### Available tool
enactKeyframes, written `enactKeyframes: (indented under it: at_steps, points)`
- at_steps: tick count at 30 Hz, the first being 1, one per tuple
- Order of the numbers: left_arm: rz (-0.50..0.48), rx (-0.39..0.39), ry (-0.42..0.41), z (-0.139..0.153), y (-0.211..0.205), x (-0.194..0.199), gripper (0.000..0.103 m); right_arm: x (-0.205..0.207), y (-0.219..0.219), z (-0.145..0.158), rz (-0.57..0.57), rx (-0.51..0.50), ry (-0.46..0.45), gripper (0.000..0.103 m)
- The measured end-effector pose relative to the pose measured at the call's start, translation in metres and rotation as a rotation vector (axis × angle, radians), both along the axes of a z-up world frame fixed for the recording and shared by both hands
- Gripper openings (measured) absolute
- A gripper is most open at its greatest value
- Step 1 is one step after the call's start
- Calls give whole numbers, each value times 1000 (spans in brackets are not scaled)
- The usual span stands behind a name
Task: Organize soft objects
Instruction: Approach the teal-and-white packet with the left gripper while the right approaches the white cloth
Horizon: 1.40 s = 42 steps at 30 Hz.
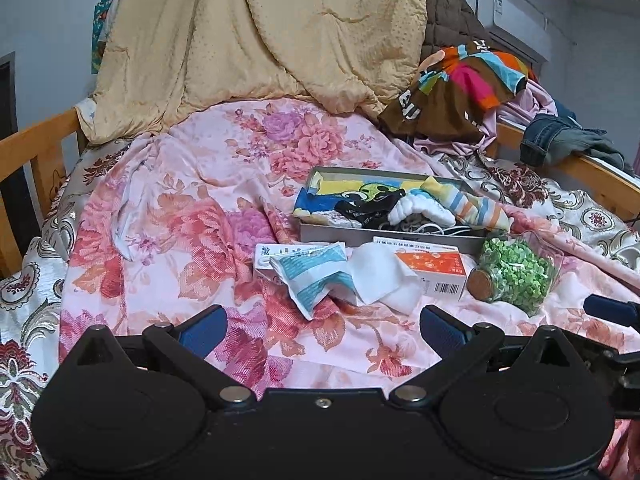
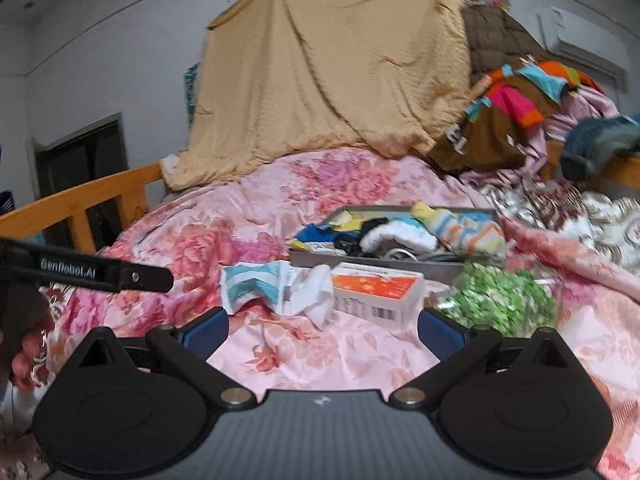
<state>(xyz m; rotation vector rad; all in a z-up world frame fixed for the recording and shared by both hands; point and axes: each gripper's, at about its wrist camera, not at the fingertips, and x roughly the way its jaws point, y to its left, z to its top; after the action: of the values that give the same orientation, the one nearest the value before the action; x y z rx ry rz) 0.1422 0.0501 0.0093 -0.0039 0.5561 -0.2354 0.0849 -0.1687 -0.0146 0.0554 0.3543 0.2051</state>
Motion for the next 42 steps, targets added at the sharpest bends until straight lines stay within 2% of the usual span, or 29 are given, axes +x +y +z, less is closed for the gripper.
enactKeyframes:
  at_steps: [8,14,20,23,28,35,42]
  points:
    - [-32,87,13,13,12,0,102,4,18,-7,59,-32,-13,103]
    - [-48,63,86,9,17,7,102,12,30,-16,81,-66,18,103]
    - [-66,22,115,-1,17,17,102,18,34,-20,79,-87,25,103]
    - [-66,15,116,-5,19,22,102,25,33,-24,75,-80,34,103]
    - [-87,44,121,-10,18,32,102,41,40,-33,79,-118,44,103]
    - [-101,31,108,-10,23,44,102,51,45,-38,95,-133,71,103]
    - [-66,-4,90,-16,32,61,102,65,44,-38,91,-156,76,103]
